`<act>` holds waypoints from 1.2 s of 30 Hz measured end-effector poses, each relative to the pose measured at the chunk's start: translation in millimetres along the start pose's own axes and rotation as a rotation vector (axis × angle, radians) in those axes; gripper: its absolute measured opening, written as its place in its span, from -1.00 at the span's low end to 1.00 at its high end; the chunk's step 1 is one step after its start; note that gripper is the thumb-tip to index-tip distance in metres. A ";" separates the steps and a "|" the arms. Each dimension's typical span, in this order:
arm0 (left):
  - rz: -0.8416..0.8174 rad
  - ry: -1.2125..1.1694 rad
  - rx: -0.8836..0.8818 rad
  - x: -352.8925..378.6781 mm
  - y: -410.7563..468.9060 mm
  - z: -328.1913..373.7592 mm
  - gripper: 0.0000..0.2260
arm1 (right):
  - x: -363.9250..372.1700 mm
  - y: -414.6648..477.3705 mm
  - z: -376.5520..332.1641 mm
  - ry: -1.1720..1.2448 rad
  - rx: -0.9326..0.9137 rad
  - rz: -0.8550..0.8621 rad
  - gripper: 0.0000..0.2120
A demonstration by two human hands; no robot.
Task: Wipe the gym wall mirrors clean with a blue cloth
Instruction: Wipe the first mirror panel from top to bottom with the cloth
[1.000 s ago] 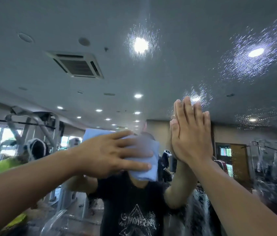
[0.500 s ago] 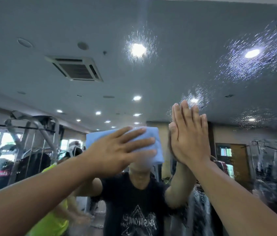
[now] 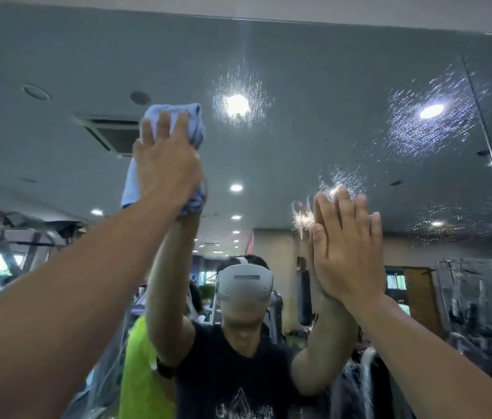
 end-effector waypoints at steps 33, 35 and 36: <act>-0.074 0.012 -0.078 8.9 34.6 63.7 -0.47 | 10.5 -0.7 7.4 0.013 0.015 -0.002 -0.39; -0.100 0.019 -0.001 12.7 40.9 97.5 -0.43 | 9.7 -0.4 6.7 0.008 0.016 0.021 -0.40; -0.123 0.029 0.057 15.6 41.3 112.3 -0.41 | 9.6 -0.4 6.3 0.006 0.015 0.027 -0.40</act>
Point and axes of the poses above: each hand's wrist, its own y-axis towards the middle knuckle, its own x-axis out of the palm, z = x × y, the point moved 5 cm from there along y, towards the middle knuckle, and after that the axes turned 13 degrees about -z, right-handed, at the moved point
